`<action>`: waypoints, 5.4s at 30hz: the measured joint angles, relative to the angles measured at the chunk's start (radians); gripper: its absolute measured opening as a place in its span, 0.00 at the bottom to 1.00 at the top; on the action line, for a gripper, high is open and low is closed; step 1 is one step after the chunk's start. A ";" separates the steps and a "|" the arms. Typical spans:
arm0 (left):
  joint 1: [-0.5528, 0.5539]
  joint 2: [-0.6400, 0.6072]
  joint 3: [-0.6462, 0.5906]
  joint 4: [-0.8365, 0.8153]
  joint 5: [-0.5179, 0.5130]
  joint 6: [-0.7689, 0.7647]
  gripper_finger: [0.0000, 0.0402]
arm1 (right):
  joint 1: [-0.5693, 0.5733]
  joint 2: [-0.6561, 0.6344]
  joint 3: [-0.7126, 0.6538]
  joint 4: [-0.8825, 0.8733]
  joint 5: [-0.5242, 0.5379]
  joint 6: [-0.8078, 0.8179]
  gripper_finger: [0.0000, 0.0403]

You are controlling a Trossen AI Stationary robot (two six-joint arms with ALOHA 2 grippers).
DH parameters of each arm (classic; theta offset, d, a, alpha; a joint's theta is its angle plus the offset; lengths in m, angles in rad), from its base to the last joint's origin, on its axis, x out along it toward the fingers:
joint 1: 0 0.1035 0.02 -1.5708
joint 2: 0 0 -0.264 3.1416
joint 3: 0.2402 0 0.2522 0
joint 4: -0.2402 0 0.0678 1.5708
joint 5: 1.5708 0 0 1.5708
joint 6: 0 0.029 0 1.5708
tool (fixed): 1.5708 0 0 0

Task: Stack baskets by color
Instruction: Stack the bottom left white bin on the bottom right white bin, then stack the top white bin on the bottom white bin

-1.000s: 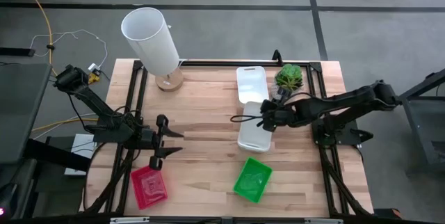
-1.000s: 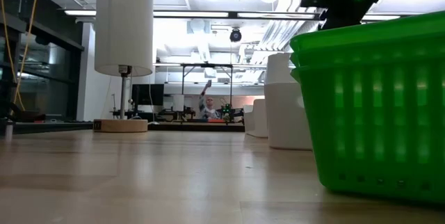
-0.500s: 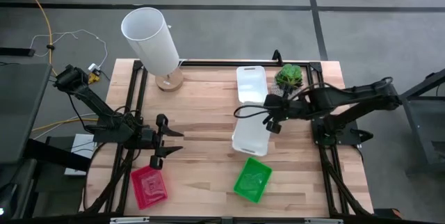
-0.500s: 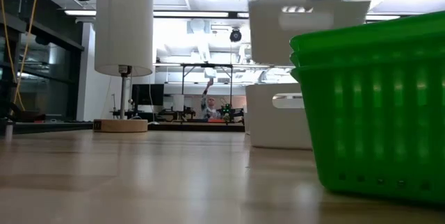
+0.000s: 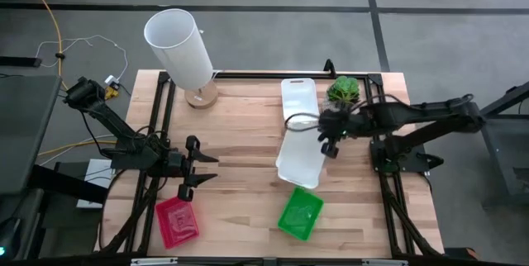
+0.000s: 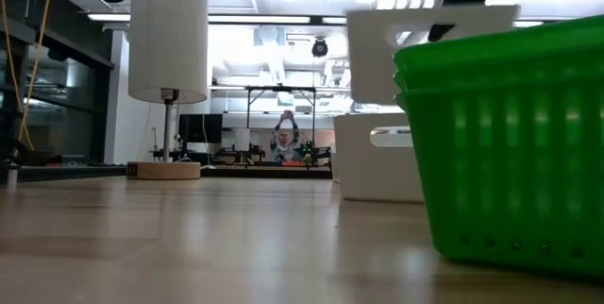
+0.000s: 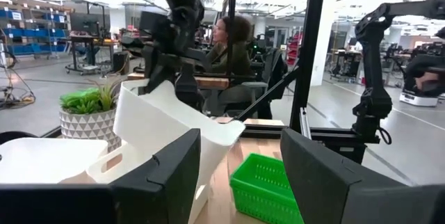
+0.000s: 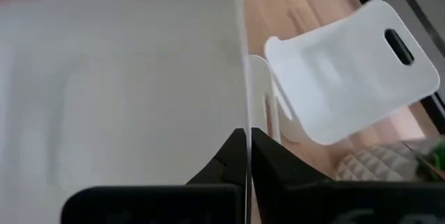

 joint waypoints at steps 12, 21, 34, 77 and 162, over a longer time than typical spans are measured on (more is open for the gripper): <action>0.000 0.000 0.000 -0.002 0.003 0.000 0.47 | -0.160 -0.149 -0.221 0.161 -0.124 0.015 0.00; 0.000 0.000 0.000 -0.002 0.003 0.000 0.47 | -0.224 -0.140 -0.281 0.254 -0.228 -0.025 0.00; 0.000 0.000 0.000 -0.003 0.003 0.000 0.47 | -0.259 -0.009 -0.281 0.420 -0.330 -0.123 0.00; 0.000 0.000 0.000 -0.007 0.004 -0.019 0.47 | -0.332 -0.006 -0.279 0.367 -0.399 0.049 0.28; 0.098 0.000 0.000 -0.009 0.004 0.000 0.47 | -0.440 0.859 0.390 0.268 -0.021 0.150 0.00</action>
